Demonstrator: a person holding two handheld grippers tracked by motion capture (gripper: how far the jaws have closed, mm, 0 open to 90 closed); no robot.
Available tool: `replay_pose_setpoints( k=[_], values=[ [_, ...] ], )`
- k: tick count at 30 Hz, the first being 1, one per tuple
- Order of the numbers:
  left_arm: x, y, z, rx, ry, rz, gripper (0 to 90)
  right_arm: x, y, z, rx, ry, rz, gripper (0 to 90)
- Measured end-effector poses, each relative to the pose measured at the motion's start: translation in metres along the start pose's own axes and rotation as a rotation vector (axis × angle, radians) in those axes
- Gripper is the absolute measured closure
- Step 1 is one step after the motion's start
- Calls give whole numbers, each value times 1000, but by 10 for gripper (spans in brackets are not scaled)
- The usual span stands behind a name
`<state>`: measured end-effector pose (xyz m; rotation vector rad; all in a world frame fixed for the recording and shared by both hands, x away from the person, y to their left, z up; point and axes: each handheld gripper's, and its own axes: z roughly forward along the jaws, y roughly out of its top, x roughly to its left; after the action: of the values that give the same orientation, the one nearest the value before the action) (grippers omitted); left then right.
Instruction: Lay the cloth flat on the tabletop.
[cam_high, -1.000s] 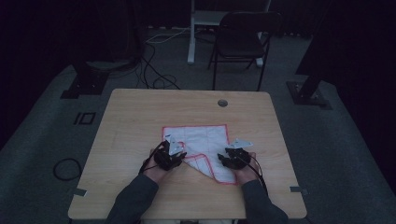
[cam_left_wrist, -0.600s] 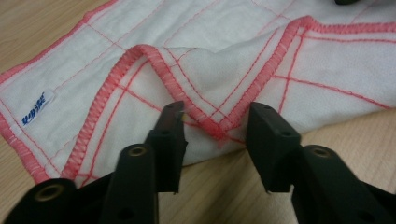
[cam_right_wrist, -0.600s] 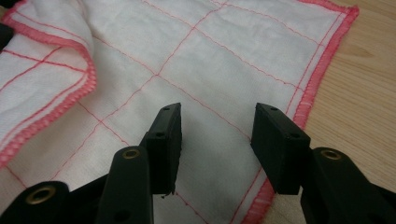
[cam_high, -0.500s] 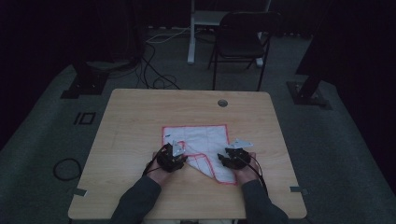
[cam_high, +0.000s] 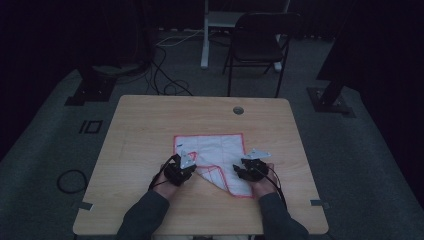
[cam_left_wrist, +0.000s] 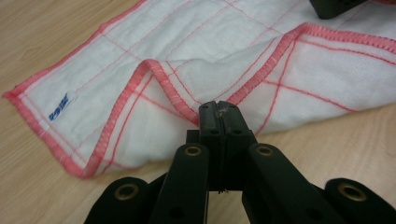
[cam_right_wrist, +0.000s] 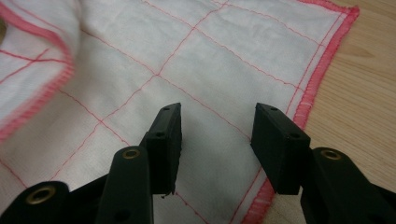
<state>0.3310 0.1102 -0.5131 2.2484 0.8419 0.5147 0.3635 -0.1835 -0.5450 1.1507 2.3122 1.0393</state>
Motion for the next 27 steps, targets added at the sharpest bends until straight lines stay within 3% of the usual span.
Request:
replay_pose_setpoints(
  k=[4,12,27],
  values=[
    [-1,-9,-9,2,1,-1,900,0,0,0,0,0,0,529],
    [0,-38,-29,-14,0,-72,900,0,0,0,0,-1,-1,529],
    [-6,-64,-42,23,1,-90,900,1,-1,-1,0,-6,4,527]
  ],
)
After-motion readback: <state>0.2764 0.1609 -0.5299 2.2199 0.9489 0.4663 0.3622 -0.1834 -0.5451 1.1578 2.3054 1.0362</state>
